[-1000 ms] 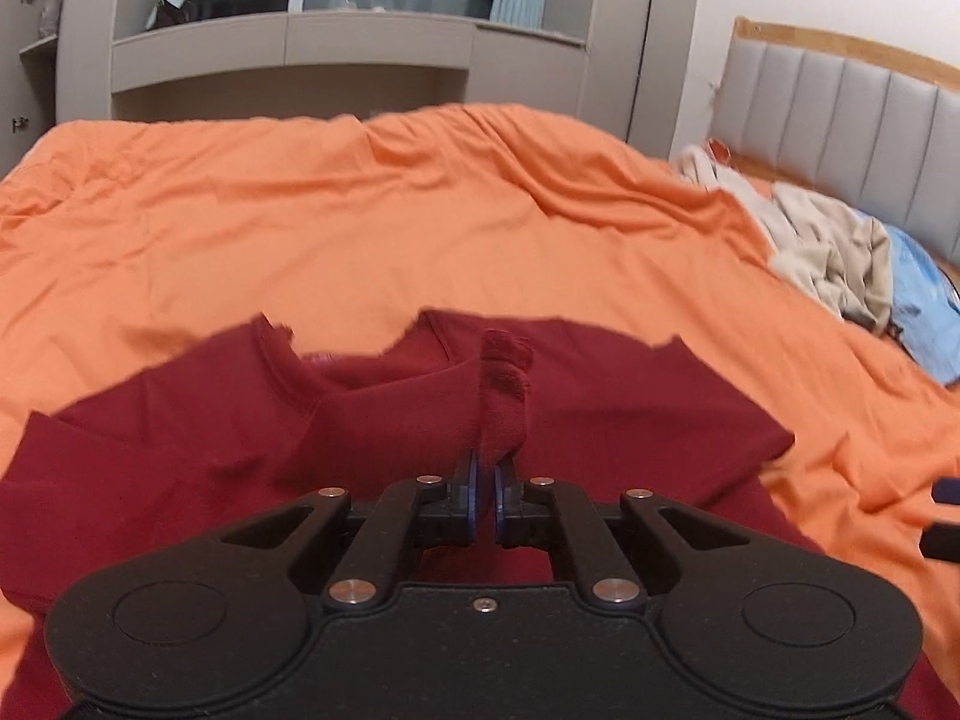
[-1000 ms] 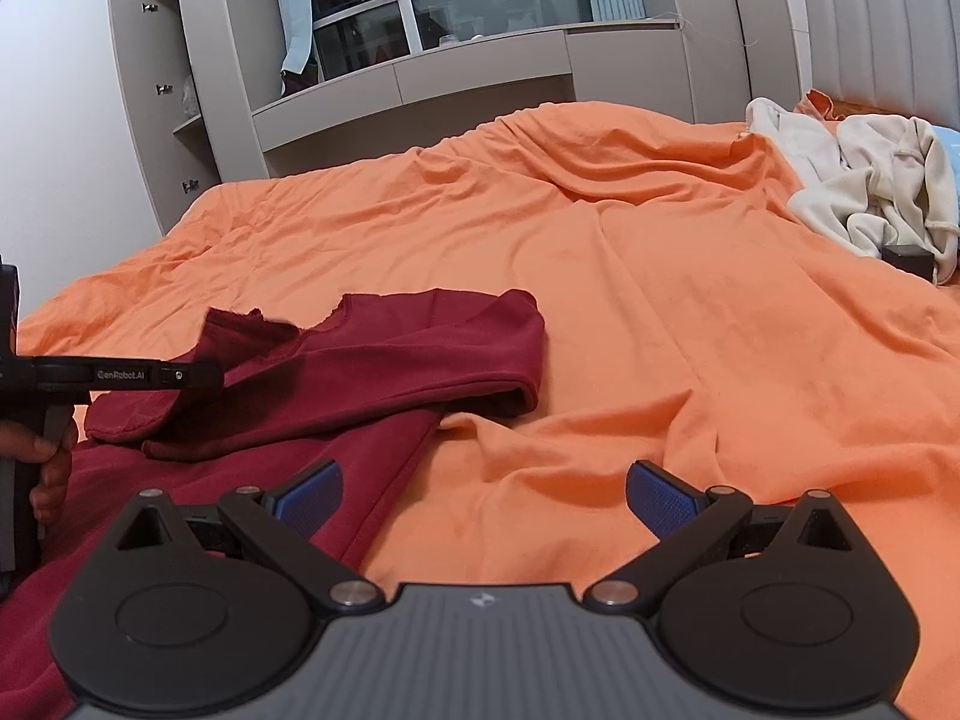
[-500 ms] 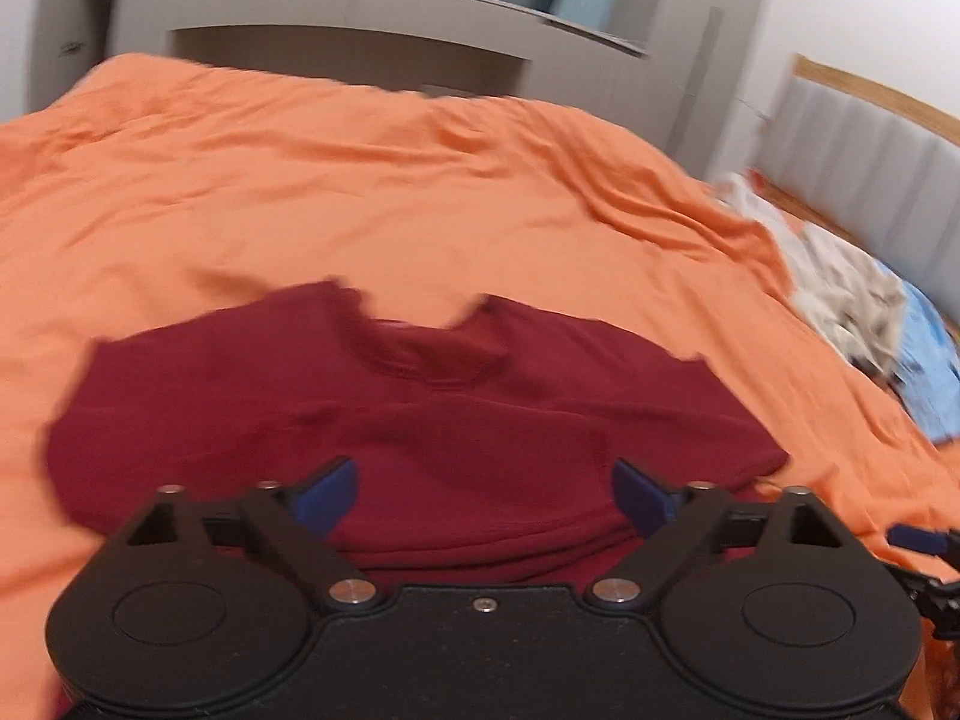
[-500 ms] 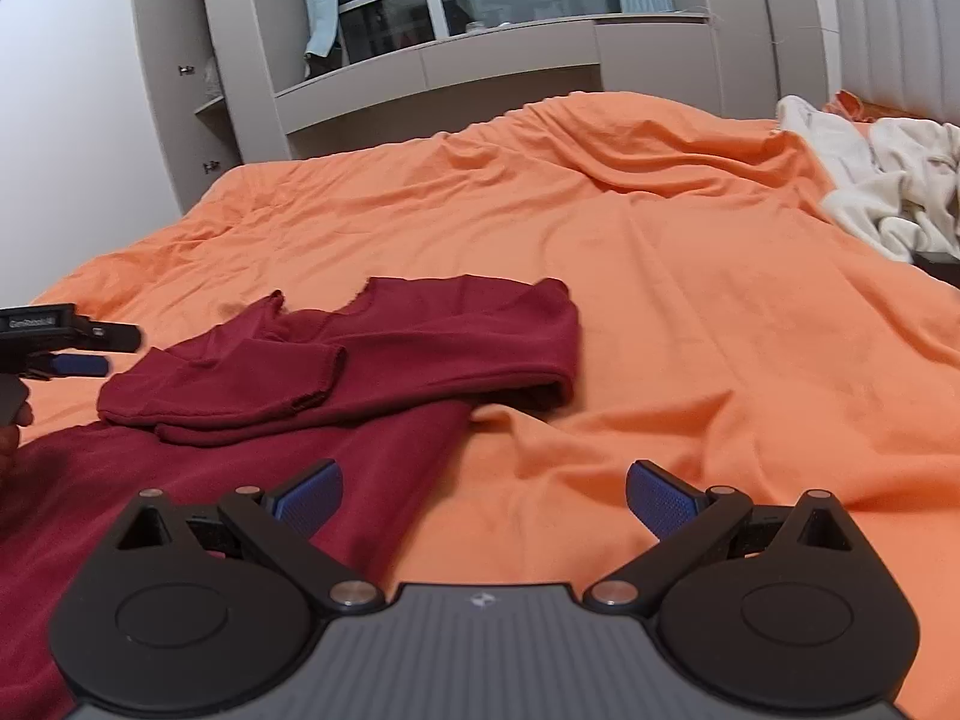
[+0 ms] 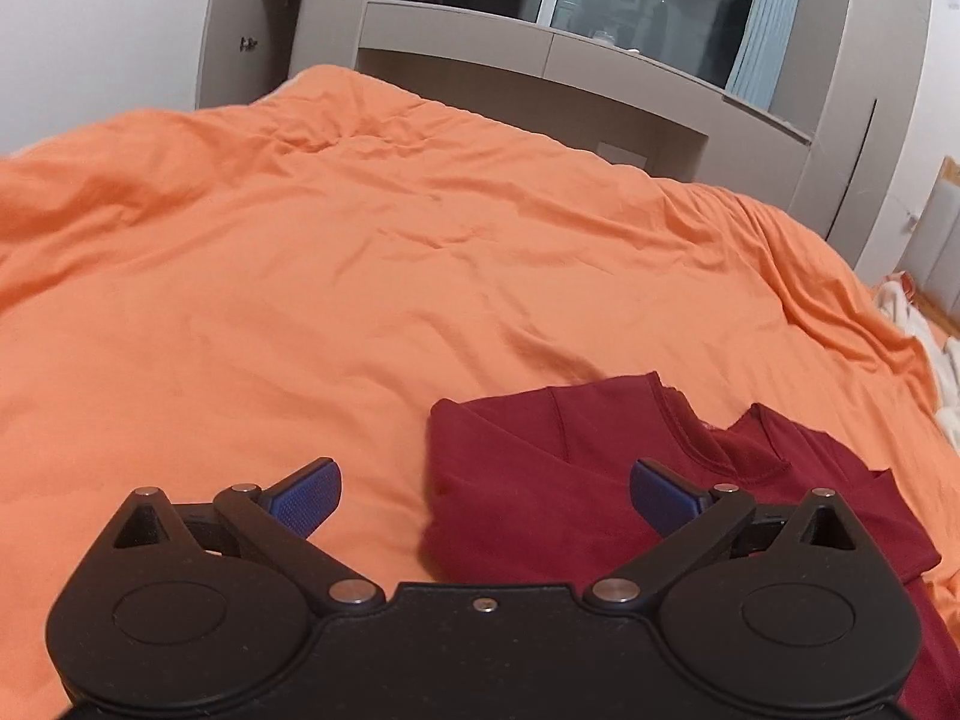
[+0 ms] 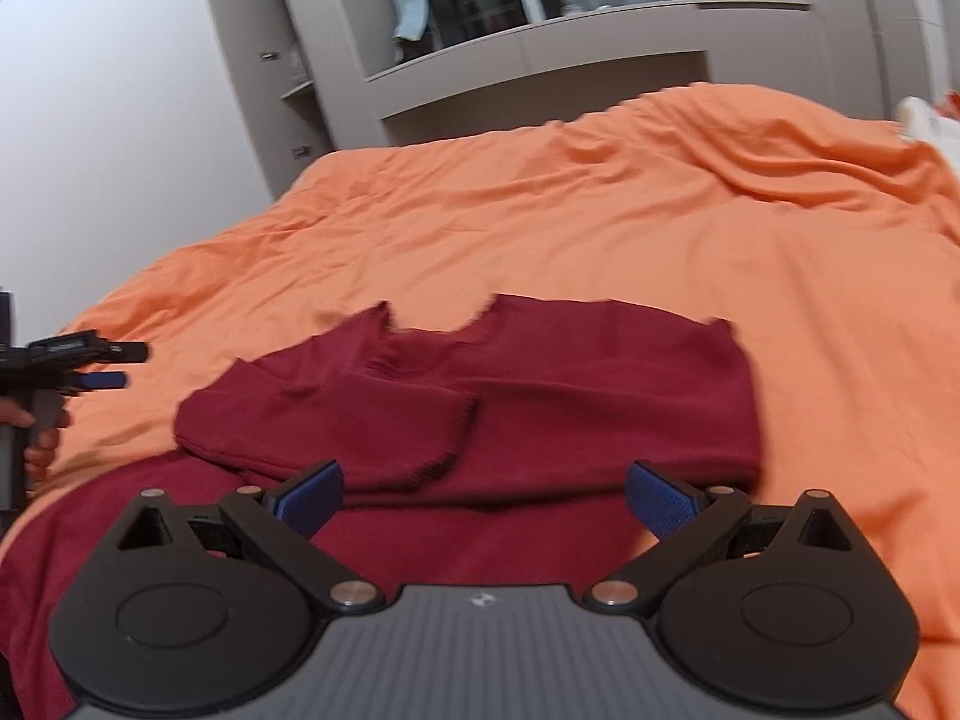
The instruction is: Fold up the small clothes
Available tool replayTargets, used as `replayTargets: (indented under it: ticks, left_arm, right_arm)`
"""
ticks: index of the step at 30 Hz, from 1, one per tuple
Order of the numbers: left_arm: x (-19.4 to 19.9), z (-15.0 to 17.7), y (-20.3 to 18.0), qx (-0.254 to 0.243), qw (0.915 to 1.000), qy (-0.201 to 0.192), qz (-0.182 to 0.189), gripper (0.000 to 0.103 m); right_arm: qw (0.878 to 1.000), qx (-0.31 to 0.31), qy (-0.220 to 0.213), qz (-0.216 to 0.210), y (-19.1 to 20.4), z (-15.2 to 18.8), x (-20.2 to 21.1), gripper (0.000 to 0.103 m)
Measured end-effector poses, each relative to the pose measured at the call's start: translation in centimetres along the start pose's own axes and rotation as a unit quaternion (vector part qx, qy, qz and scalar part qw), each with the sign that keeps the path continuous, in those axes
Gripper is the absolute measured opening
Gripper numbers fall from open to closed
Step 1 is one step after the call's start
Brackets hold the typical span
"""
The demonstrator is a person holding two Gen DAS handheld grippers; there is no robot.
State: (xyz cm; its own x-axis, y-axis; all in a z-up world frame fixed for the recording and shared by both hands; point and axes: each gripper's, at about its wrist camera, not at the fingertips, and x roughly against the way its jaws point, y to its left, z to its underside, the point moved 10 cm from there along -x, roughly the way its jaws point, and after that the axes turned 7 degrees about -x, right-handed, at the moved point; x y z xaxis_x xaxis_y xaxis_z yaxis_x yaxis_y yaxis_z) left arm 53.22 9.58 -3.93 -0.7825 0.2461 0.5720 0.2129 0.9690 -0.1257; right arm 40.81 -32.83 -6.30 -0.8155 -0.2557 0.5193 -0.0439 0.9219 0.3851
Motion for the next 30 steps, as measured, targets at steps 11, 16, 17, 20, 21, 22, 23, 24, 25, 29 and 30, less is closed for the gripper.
replayTargets:
  ticks: [11, 16, 17, 20, 21, 22, 23, 24, 25, 29, 30]
  left_arm:
    - [-5.6, 2.2, 0.0, 0.05, 0.9942, 0.063, 0.071, 0.088]
    - [-6.5, 3.8, 0.0, 0.061, 0.9894, 0.092, 0.094, 0.078]
    - [-6.6, 4.1, -0.1, 0.062, 0.9879, 0.098, 0.102, 0.073]
    - [-6.5, 4.7, -0.4, 0.058, 0.9864, 0.109, 0.108, 0.067]
    - [-6.5, 4.7, -0.5, 0.055, 0.9863, 0.109, 0.11, 0.066]
    - [-6.5, 4.6, -0.6, 0.052, 0.9865, 0.108, 0.111, 0.066]
    - [-6.5, 4.6, -0.6, 0.049, 0.9866, 0.108, 0.111, 0.066]
    - [-6.5, 4.7, -0.7, 0.046, 0.9866, 0.11, 0.111, 0.062]
    - [-6.6, 4.8, -0.8, 0.041, 0.9866, 0.114, 0.109, 0.06]
    - [-6.9, 5.5, -0.8, 0.019, 0.9861, 0.143, 0.083, 0.041]
    - [-6.9, 5.6, -0.9, 0.014, 0.9858, 0.148, 0.078, 0.036]
  right_arm:
    - [0.998, -0.019, 0.048, -0.033, 3.7, 0.3, -7.8, 0.073]
    - [0.997, -0.037, 0.062, -0.01, 2.9, 1.4, -9.6, 0.055]
    - [0.997, -0.041, 0.061, -0.01, 2.7, 1.6, -9.6, 0.053]
    - [0.997, -0.052, 0.06, -0.011, 2.3, 1.8, -9.7, 0.051]
    - [0.997, -0.053, 0.059, -0.01, 2.3, 1.9, -9.7, 0.051]
    - [0.997, -0.054, 0.058, -0.01, 2.2, 1.9, -9.7, 0.05]
    - [0.997, -0.053, 0.056, -0.009, 2.2, 1.9, -9.7, 0.05]
    - [0.997, -0.052, 0.054, -0.009, 2.2, 1.9, -9.7, 0.049]
    - [0.997, -0.052, 0.053, -0.008, 2.2, 2.0, -9.6, 0.049]
    - [0.998, -0.047, 0.048, -0.003, 2.3, 2.1, -9.6, 0.044]
    - [0.998, -0.044, 0.047, 0.0, 2.4, 2.1, -9.7, 0.039]
